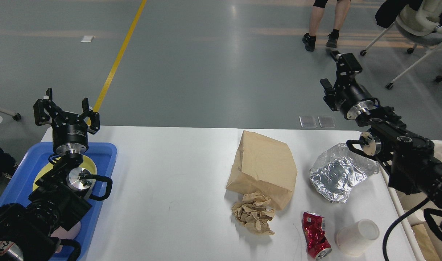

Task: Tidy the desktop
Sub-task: 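Raise the right gripper up from beside the foil wrapper, then lower the right gripper toward the foil wrapper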

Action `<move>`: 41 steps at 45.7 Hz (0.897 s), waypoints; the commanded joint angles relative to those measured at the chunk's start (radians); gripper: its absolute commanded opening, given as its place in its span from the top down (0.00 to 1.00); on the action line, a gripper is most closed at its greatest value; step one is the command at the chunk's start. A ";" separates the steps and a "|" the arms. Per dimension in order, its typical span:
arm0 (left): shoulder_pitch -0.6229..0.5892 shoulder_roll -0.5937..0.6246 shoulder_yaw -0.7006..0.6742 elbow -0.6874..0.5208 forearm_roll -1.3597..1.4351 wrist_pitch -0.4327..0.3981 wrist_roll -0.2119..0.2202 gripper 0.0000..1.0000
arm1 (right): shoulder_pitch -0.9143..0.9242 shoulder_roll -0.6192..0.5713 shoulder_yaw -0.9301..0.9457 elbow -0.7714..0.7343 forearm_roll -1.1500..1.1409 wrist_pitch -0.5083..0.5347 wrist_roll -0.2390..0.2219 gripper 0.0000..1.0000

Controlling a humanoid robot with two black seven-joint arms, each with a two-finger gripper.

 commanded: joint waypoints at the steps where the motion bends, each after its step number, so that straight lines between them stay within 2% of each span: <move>1: 0.000 0.000 0.000 0.000 0.000 -0.001 0.000 0.04 | 0.117 -0.009 -0.321 -0.006 -0.007 0.009 -0.058 0.00; 7: 0.000 0.000 0.000 0.000 0.000 -0.001 0.000 0.04 | 0.230 -0.024 -0.657 -0.002 0.003 0.029 -0.177 0.00; 10: 0.000 0.000 0.000 0.000 0.000 0.001 0.000 0.04 | 0.278 -0.023 -0.795 0.000 0.010 0.059 -0.261 0.00; 15: 0.000 0.000 0.000 0.000 0.000 0.001 0.000 0.04 | 0.362 -0.016 -0.983 0.007 0.020 0.142 -0.429 0.00; 19: 0.002 0.000 0.000 0.001 0.000 0.001 0.000 0.04 | 0.411 -0.010 -1.081 0.016 0.020 0.191 -0.507 0.00; 26: 0.002 0.000 0.000 0.000 0.000 -0.001 0.000 0.04 | 0.552 -0.012 -1.262 0.156 0.024 0.285 -0.515 0.00; 32: 0.006 0.000 0.000 0.000 0.000 -0.001 0.000 0.04 | 0.741 0.020 -1.522 0.318 0.030 0.435 -0.512 0.00; 41: 0.006 0.000 0.000 0.000 0.000 -0.001 0.000 0.04 | 0.965 0.028 -1.615 0.539 0.030 0.595 -0.512 0.00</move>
